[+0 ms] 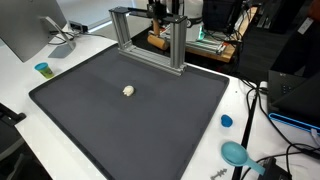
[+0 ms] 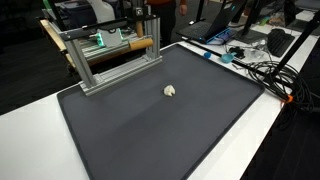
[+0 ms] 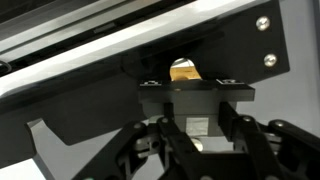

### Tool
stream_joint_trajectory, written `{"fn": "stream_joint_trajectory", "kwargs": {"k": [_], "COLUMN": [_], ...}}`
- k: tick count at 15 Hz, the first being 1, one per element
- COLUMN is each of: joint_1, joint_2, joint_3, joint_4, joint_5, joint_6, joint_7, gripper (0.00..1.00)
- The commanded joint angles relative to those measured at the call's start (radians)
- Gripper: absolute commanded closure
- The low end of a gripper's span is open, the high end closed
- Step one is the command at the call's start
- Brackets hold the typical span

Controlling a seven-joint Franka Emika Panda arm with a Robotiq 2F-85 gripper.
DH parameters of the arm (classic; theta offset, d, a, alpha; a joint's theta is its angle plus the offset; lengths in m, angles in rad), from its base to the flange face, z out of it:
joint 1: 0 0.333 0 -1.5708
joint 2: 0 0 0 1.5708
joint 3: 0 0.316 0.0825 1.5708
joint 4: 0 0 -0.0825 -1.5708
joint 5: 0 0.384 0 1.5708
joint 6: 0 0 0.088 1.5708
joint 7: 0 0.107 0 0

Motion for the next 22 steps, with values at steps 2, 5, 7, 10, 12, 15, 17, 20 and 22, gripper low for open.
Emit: {"fn": "stream_joint_trajectory", "kwargs": {"k": [2, 5, 7, 10, 12, 15, 17, 20, 22], "joint_1": [-0.008, -0.004, 0.001, 0.004, 0.036, 0.060, 0.069, 0.073, 0.075], "joint_2": [-0.014, 0.057, 0.148, 0.306, 0.422, 0.411, 0.465, 0.482, 0.540], "joint_3": [-0.007, 0.019, 0.043, 0.082, 0.072, 0.054, 0.051, 0.050, 0.043], "joint_4": [0.013, 0.054, 0.112, 0.217, 0.306, 0.262, 0.308, 0.334, 0.383], "joint_5": [-0.012, -0.064, -0.105, -0.201, -0.167, -0.142, -0.131, -0.138, -0.195], "joint_6": [0.164, 0.323, 0.397, 0.420, 0.317, 0.327, 0.308, 0.307, 0.325], "joint_7": [-0.016, -0.036, -0.034, -0.025, -0.060, -0.065, -0.079, -0.056, -0.010], "gripper": [0.79, 0.79, 0.79, 0.79, 0.79, 0.54, 0.54, 0.79, 0.79]}}
